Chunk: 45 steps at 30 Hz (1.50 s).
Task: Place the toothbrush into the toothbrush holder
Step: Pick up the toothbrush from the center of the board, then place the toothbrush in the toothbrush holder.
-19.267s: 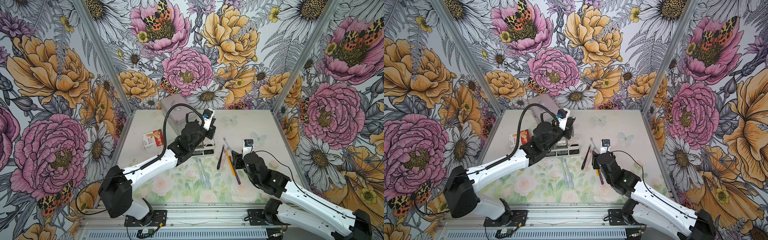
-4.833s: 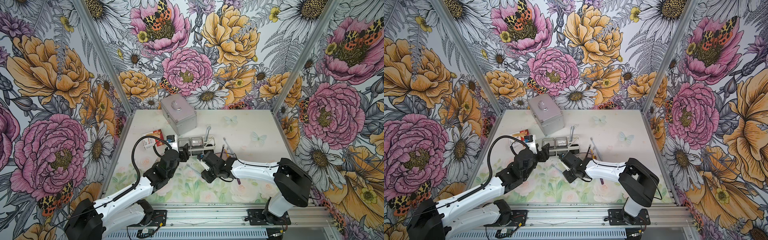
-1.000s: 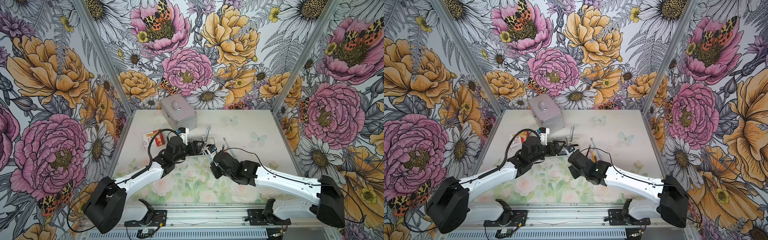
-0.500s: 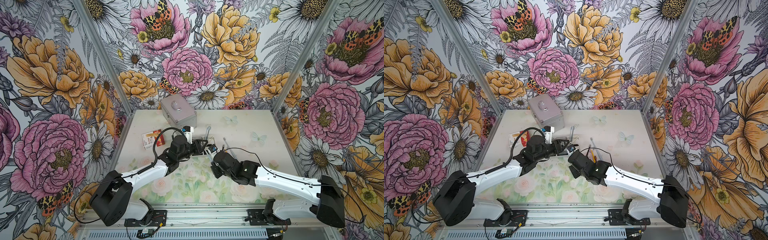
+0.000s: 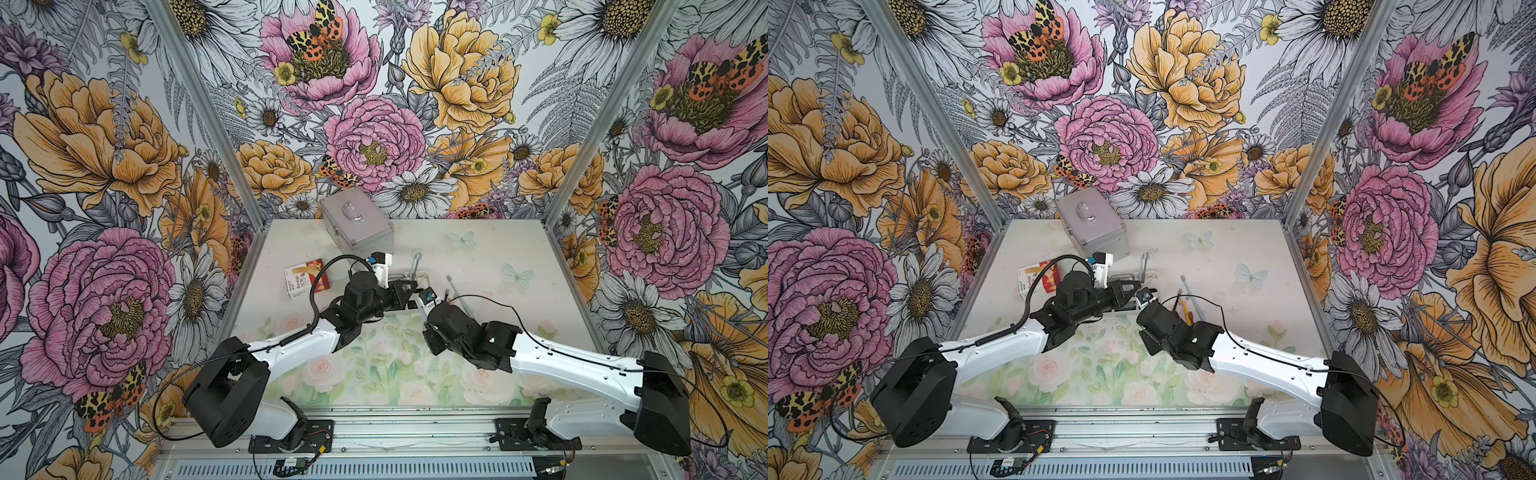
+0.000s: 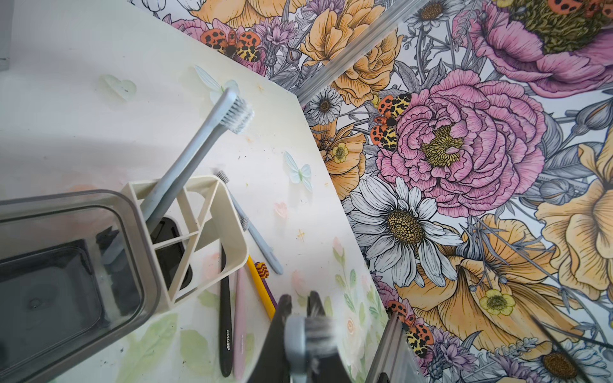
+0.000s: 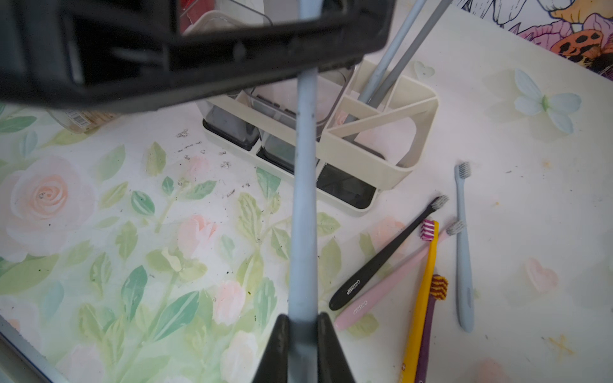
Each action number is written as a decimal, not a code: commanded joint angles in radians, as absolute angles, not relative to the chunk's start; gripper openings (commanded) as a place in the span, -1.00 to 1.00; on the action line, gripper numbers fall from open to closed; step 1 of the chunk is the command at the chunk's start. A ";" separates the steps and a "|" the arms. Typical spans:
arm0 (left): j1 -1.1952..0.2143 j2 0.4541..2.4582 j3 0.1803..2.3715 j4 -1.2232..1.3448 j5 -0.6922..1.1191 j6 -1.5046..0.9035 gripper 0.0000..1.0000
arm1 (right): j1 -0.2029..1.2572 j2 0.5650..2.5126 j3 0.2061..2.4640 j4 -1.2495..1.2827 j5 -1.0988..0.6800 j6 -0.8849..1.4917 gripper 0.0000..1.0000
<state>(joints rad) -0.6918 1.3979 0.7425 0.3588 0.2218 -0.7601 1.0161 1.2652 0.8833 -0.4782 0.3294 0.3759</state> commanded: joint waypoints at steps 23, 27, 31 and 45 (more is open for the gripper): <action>-0.695 1.429 0.773 0.397 0.190 -0.638 -1.00 | 1.022 1.171 0.833 -0.443 0.313 0.392 -0.10; -0.677 1.454 0.789 0.404 0.192 -0.631 -1.00 | 1.022 1.135 0.806 -0.430 0.319 0.413 0.02; -0.675 1.454 0.817 0.397 0.179 -0.592 -1.00 | 1.023 1.087 0.781 -0.431 0.318 0.429 0.09; -0.706 1.438 0.952 0.267 0.100 -0.434 -1.00 | 1.014 0.967 0.742 -0.440 0.359 0.424 0.17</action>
<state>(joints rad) -0.6914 1.4548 0.9165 0.3077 0.1486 -0.5125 1.0153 0.9749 0.7269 -0.4519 0.3279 0.4282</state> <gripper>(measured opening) 0.088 0.583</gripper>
